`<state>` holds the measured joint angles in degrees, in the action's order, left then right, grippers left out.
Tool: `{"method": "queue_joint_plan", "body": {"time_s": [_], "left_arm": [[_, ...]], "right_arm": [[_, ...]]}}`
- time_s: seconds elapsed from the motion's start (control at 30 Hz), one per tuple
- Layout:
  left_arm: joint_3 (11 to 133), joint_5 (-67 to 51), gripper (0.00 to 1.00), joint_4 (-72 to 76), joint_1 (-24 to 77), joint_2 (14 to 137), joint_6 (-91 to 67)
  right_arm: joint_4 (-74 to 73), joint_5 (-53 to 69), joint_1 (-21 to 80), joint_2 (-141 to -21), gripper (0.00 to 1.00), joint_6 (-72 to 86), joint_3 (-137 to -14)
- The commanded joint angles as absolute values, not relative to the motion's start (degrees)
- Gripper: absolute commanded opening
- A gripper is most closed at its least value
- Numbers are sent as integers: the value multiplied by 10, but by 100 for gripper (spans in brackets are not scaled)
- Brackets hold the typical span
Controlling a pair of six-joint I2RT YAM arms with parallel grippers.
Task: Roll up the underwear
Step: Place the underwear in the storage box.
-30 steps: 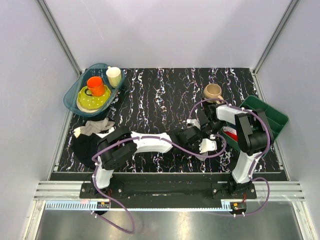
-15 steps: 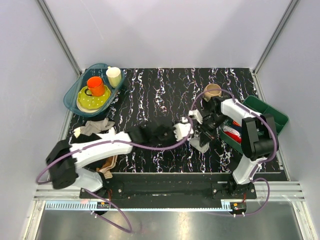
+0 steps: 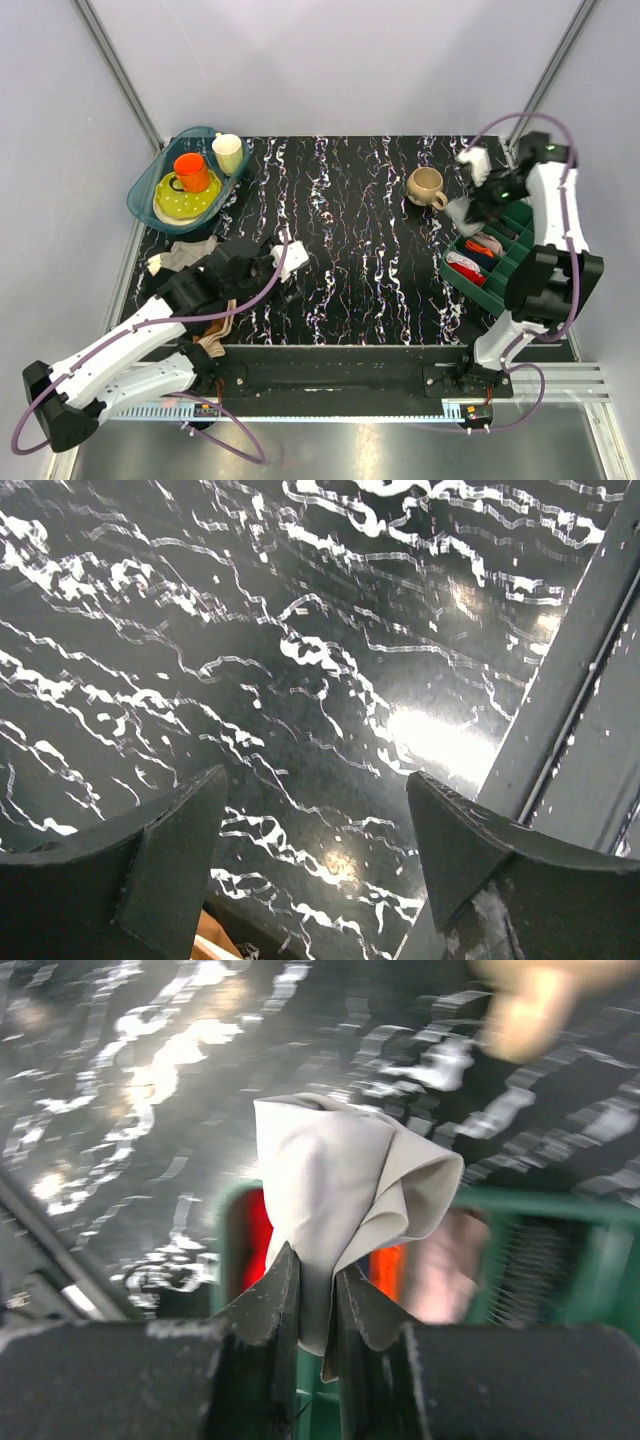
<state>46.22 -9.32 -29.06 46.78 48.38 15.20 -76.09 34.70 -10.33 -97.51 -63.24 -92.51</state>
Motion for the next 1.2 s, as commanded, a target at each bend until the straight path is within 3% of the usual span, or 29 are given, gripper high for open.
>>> {"method": "queue_joint_plan", "body": {"time_s": [0.0,0.43,0.97,1.17], "left_arm": [[464,-98,78,-301,458,495,158],[451,-105,82,-298,451,483,157],[444,-112,83,-291,432,494,159],[443,-114,83,-288,427,501,158]], "right_arm": [[-861,275,-188,-1024,7,-671,-1065],[-761,125,-237,-1255,7,-735,-1292],[-708,61,-237,-1346,12,-840,-1233],[-710,79,-238,-1354,20,-843,-1206]]}}
